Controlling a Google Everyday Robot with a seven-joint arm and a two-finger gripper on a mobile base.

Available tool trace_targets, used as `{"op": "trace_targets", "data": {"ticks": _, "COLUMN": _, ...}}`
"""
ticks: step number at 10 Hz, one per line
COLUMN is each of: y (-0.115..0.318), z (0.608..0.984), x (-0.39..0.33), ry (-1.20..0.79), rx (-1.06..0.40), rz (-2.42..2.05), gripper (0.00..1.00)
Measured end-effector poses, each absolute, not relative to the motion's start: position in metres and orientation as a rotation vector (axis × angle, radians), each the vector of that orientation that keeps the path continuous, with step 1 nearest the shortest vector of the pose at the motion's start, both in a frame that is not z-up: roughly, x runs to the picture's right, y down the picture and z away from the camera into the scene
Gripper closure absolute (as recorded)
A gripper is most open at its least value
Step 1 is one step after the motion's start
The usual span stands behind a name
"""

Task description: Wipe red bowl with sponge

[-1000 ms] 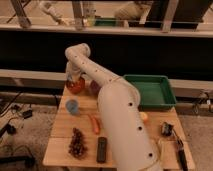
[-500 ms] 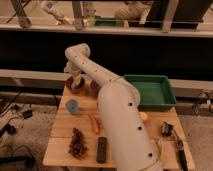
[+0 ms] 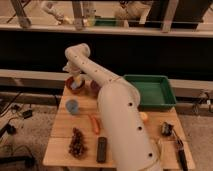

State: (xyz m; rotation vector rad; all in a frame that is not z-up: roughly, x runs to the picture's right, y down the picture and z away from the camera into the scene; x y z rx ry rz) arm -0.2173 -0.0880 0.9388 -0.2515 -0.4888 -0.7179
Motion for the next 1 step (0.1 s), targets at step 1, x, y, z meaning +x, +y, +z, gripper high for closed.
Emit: {"op": "trace_targets", "data": {"ticks": 1, "y": -0.0882, "z": 0.9385, "x": -0.2174, "ry": -0.489, "rx": -0.251, "rz": -0.718, "gripper": 0.2}}
